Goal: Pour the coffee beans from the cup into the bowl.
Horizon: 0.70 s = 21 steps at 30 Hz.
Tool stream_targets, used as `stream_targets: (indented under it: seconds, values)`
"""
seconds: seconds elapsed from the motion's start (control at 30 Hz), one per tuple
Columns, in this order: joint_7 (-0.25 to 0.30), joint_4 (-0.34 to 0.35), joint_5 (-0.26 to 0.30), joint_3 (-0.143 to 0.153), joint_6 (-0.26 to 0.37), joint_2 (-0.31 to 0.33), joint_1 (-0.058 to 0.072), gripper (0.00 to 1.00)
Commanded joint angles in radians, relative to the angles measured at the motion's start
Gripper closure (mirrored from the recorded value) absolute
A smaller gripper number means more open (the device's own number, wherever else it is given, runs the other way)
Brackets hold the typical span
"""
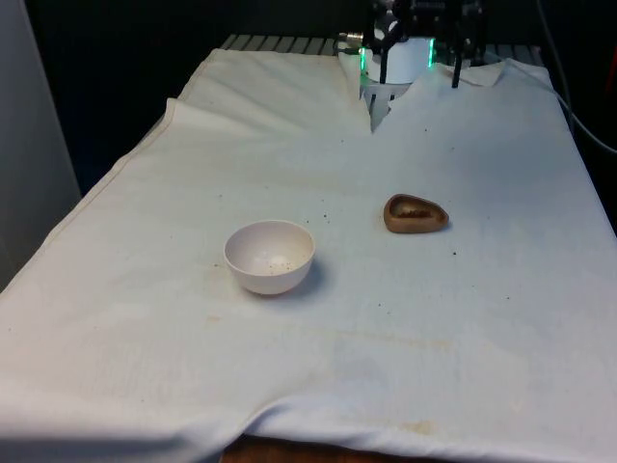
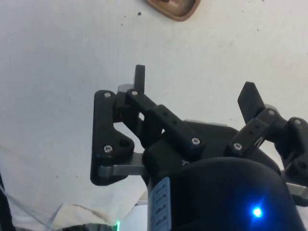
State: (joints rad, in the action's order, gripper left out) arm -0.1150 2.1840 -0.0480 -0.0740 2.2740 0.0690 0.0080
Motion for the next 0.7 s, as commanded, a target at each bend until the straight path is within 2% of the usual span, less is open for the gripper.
stream_targets:
  seconds: [0.0,0.27,0.3,0.53,0.57,0.6,0.67]
  values:
    - [0.000,0.001,0.000,0.000,0.005,0.007,0.000,0.00]
    - [-0.008,0.033,-0.007,-0.001,0.102,0.060,0.003,0.00]
    - [0.000,0.030,0.000,-0.001,0.090,0.060,0.002,0.00]
    - [-0.010,0.055,-0.008,0.001,0.183,0.094,0.002,0.00]
    - [-0.001,0.048,0.000,-0.001,0.162,0.094,0.001,0.00]
    - [-0.010,0.067,-0.008,0.001,0.207,0.103,0.003,0.00]
    - [-0.009,0.072,-0.008,0.002,0.218,0.107,0.003,0.00]
